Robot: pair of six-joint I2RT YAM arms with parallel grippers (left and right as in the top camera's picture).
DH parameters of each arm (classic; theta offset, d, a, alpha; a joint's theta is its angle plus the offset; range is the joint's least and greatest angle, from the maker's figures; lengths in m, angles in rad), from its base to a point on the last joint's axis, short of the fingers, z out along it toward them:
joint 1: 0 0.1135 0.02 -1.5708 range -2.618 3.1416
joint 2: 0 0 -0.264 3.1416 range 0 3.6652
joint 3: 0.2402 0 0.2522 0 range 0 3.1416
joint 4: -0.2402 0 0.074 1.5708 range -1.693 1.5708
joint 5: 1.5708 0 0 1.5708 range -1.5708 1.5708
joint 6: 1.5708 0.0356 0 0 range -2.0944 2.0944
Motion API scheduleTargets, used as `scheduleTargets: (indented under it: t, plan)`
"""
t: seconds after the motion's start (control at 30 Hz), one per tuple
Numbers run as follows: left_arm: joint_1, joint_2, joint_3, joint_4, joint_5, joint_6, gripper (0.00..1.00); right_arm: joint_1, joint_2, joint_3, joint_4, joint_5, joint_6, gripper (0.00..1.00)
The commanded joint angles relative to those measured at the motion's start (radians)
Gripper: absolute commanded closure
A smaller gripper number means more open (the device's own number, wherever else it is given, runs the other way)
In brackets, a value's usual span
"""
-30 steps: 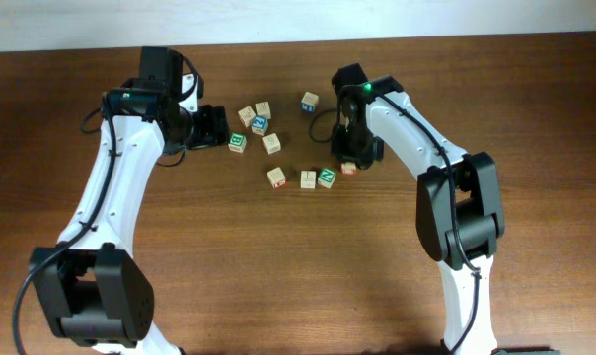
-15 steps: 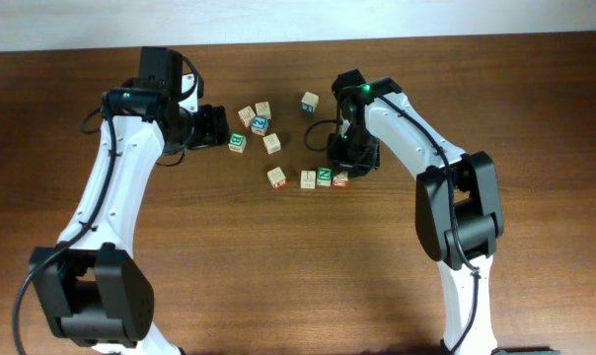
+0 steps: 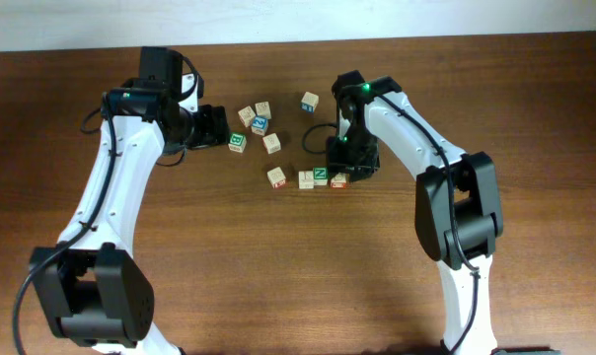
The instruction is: Rotate 5 blocks
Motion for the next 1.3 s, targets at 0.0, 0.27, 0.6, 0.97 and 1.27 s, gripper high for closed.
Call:
scheduleTargets:
  t: [0.0, 0.27, 0.6, 0.97, 1.27]
  plan:
    - [-0.001, 0.005, 0.013, 0.000, 0.011, 0.005, 0.18, 0.005, 0.001, 0.150, -0.024, -0.005, -0.075, 0.46]
    - [0.019, 0.005, 0.013, 0.017, -0.087, -0.086, 0.18, 0.084, 0.015, 0.274, 0.196, -0.005, -0.154, 0.31]
    - [0.331, 0.005, 0.013, -0.009, -0.087, -0.135, 0.18, 0.335, 0.107, 0.253, 0.186, 0.258, -0.101, 0.43]
    - [0.370, 0.005, 0.008, -0.054, -0.088, -0.134, 0.18, 0.353, 0.174, 0.252, 0.140, 0.289, -0.047, 0.59]
    - [0.370, 0.005, 0.008, -0.055, -0.088, -0.134, 0.18, 0.352, 0.174, 0.252, 0.067, 0.383, 0.061, 0.60]
